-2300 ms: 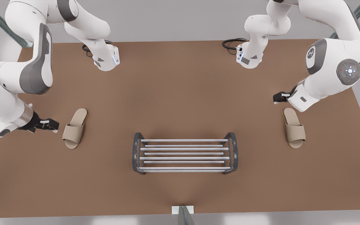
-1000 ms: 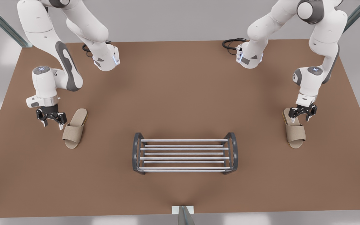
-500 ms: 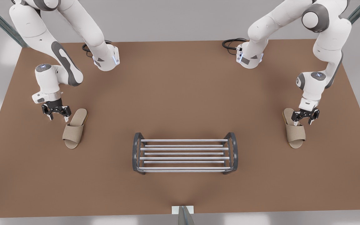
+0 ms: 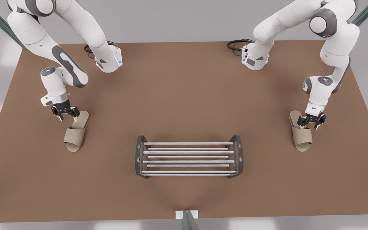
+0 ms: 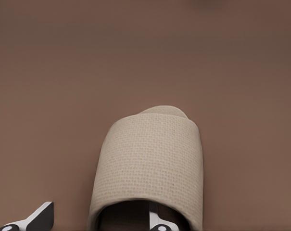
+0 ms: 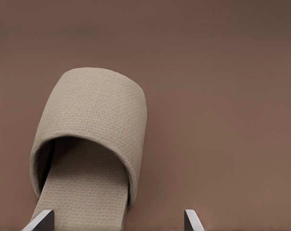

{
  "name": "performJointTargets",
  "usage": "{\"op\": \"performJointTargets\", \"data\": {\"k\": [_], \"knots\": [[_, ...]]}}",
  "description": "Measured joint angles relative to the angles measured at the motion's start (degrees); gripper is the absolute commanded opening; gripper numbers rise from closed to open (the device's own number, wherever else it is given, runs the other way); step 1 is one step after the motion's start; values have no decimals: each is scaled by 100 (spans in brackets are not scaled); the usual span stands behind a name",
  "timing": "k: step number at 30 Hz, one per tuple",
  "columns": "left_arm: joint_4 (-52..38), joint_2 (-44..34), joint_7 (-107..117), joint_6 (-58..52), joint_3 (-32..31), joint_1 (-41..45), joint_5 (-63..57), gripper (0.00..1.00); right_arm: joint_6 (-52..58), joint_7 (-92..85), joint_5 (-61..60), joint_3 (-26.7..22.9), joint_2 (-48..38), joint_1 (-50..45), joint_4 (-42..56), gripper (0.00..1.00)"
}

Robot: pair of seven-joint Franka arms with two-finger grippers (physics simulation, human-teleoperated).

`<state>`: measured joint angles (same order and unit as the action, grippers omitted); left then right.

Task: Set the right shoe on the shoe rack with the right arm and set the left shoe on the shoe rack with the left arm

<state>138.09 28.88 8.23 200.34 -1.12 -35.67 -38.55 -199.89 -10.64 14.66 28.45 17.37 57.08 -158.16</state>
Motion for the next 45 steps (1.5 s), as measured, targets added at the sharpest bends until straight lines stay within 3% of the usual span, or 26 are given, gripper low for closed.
{"op": "performJointTargets", "data": {"k": [6, 12, 17, 22, 27, 36, 40, 45], "knots": [[-38, -37, 1, -1, -1, -19, -29, 45, -67, -60, 1, -16, 248, 20, 187, 100], [-149, -37, -2, 0, -4, -146, 15, 21, -92, -104, 3, -24, 533, 18, 455, 100], [-433, -326, 55, -42, -227, -199, 39, 21, -101, -157, 7, -67, 671, 63, 553, 100], [-1405, -772, 369, -1137, -1652, -217, 47, 21, -109, -195, 34, -46, 737, 69, 600, 100], [-3516, -329, 741, -2989, -2981, 108, 295, 21, -113, -223, 42, -38, 986, 52, 723, 100], [-5302, -61, 1343, -5673, -3520, 1342, 528, 21, -115, -259, 54, -57, 1044, 136, 790, 100], [-5738, -95, 1647, -6606, -3961, 1859, 506, 21, -115, -271, 83, -54, 1070, 188, 801, 100], [-6021, -24, 2195, -7441, -3870, 3120, 66, 21, -115, -266, 96, -5, 1088, 144, 796, 100]]}}
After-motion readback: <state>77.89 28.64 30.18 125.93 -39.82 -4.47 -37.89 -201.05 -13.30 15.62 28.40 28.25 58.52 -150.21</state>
